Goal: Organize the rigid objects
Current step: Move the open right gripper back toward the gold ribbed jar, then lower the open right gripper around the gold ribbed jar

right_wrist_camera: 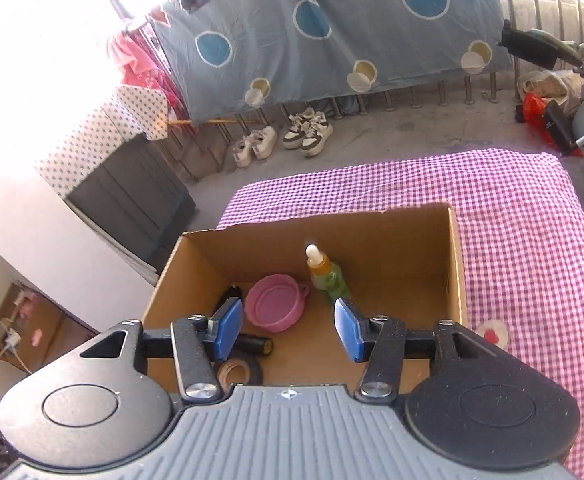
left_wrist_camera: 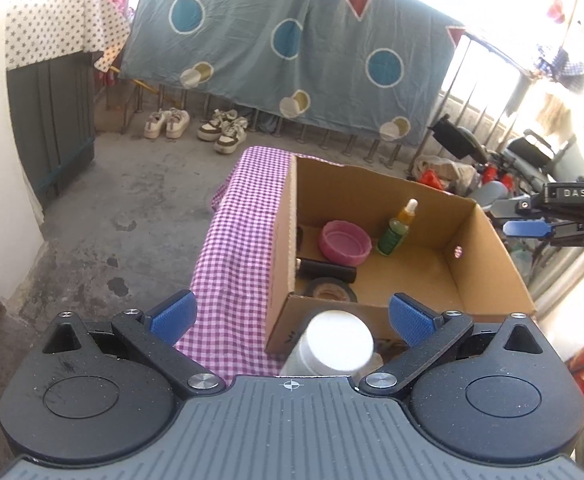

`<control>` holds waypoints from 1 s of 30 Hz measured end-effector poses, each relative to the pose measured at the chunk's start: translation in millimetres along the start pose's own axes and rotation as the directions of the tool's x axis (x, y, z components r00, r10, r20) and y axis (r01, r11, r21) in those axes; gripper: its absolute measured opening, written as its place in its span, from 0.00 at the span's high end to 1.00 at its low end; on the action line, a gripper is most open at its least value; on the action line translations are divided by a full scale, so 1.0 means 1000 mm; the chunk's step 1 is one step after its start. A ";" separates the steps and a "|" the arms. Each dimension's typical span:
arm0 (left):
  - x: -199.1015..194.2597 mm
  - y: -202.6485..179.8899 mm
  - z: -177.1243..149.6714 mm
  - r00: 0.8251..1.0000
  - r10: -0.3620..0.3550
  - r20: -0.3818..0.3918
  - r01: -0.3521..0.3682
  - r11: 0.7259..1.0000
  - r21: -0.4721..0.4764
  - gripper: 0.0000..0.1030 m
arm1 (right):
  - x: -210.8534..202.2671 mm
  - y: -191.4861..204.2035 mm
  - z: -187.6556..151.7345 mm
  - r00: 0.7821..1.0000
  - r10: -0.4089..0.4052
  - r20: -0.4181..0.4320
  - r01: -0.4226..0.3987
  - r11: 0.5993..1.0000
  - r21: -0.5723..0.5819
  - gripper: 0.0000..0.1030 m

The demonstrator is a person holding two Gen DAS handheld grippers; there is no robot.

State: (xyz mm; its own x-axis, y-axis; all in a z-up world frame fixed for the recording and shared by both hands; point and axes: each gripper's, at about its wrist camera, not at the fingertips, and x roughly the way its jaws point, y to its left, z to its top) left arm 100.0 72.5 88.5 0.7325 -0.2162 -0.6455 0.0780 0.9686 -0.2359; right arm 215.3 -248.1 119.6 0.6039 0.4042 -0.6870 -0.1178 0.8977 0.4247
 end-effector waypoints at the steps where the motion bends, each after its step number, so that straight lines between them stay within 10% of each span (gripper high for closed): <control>1: -0.001 -0.005 -0.003 1.000 -0.021 -0.005 0.021 1.000 0.020 0.00 | -0.016 -0.001 -0.013 1.000 0.010 0.014 -0.010 1.000 0.005 0.42; 14: 0.026 -0.081 -0.080 0.959 -0.216 -0.185 0.261 0.927 0.269 0.01 | -0.052 -0.036 -0.165 0.992 0.108 0.058 -0.121 0.942 0.313 0.41; 30: 0.081 -0.115 -0.096 0.965 -0.152 -0.212 0.223 0.901 0.372 0.08 | 0.052 -0.033 -0.150 0.980 0.192 -0.057 -0.172 0.954 0.245 0.60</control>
State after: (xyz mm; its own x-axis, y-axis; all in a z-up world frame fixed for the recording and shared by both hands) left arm 85.3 -68.3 -6.2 0.5522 -0.3815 -0.7413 0.4852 0.8701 -0.0863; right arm 132.6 -230.5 -18.5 0.5240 0.5782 -0.6254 -0.0230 0.7436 0.6682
